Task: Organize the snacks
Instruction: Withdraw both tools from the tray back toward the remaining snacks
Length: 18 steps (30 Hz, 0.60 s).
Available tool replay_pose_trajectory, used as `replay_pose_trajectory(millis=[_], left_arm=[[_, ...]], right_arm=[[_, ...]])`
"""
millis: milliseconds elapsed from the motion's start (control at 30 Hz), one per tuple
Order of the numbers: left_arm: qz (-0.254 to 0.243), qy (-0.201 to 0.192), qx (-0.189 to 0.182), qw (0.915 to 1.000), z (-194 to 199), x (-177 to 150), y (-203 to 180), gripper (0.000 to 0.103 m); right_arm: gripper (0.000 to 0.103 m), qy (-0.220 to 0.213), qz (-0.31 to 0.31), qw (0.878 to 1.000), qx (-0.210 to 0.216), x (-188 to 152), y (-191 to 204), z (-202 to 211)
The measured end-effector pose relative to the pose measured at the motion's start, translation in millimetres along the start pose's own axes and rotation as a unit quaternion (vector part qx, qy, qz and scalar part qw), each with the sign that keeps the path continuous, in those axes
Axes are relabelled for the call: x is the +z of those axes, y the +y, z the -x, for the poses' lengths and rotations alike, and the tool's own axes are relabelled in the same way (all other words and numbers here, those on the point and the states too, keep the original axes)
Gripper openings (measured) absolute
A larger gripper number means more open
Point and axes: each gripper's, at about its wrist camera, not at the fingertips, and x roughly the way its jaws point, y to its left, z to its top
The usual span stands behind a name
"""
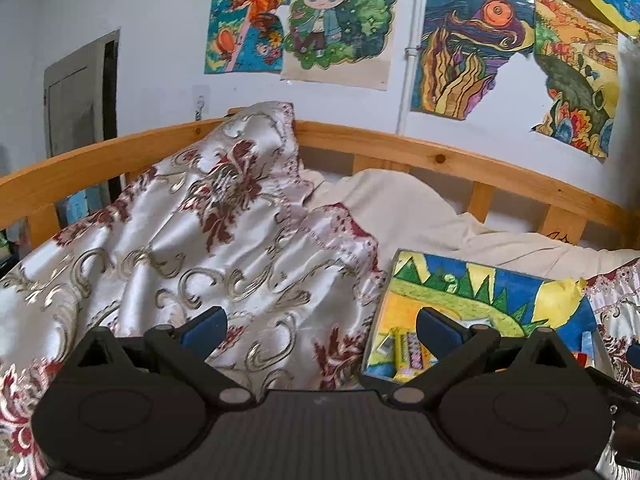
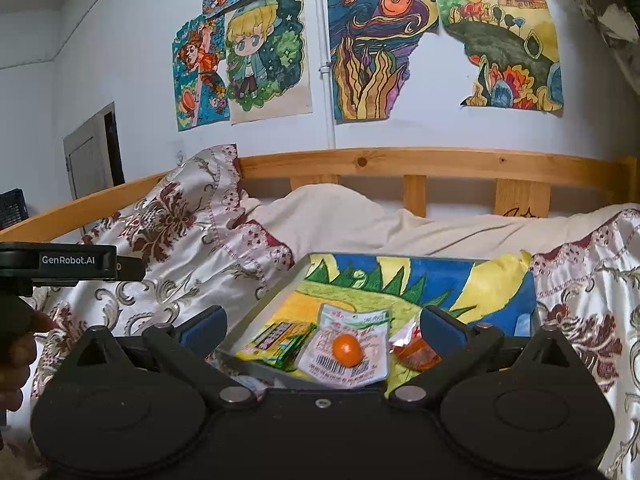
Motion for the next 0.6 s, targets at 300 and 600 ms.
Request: replay_pose_trajectory(millis=[300,600], left_arm=[[-0.009,0.031,0.018,0.9993,15,-12,9,0.103],[-0.051,0.079,0.007,0.9956,14,-16,7,0.103]], right_arm=[[0.102,0.019,0.003,1.000,0.012,-10,12,14],[0.102,0.072,0.011,0.997,0.034,-27,23,24]])
